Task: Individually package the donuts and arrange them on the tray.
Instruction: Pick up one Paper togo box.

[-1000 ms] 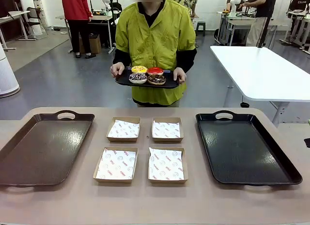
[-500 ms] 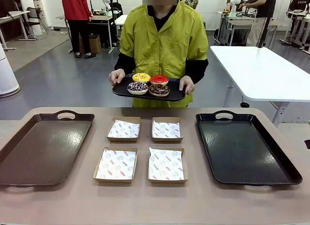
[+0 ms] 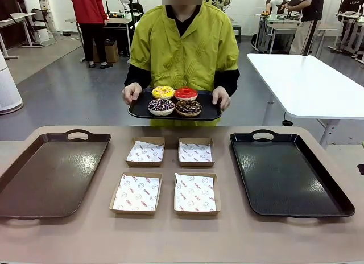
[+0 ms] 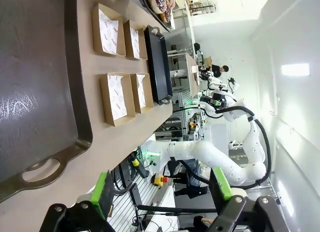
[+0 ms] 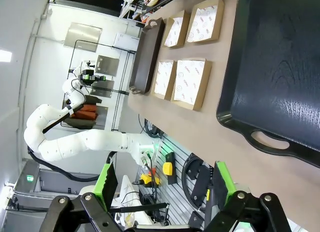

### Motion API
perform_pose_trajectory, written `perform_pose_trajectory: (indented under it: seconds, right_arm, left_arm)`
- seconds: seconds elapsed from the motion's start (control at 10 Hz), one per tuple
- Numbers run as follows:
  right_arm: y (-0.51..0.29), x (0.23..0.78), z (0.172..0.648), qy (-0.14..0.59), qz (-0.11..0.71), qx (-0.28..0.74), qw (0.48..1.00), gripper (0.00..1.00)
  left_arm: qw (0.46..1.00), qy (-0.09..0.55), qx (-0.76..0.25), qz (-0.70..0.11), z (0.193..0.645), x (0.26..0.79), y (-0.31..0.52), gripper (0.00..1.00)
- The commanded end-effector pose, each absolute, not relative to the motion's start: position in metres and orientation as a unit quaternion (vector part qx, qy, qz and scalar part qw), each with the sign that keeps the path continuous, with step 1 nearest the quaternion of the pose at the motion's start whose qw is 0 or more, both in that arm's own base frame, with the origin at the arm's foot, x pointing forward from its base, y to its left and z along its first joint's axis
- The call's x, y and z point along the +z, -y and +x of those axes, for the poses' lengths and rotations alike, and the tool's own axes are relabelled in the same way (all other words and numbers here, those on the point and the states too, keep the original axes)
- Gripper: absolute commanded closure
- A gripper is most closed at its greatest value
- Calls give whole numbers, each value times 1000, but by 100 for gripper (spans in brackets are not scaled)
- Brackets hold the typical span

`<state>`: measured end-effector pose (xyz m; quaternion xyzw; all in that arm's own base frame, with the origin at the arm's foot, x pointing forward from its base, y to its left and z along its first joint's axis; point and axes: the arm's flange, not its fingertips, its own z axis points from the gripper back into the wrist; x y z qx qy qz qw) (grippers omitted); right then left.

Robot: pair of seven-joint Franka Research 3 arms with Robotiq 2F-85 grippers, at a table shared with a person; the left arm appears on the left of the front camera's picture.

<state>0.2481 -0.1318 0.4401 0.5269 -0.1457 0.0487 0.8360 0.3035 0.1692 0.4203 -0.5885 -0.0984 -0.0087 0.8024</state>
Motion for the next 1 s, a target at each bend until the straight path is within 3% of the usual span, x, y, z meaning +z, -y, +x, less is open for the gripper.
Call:
perform_pose_trajectory:
  seconds: [0.0,0.9]
  right_arm:
    - [133,442,251,157,534,54,829,0]
    - [133,442,251,157,534,54,829,0]
  left_arm:
    - [799,103,-8,-592,302,420,-170,0]
    - [799,103,-8,-592,302,420,-170,0]
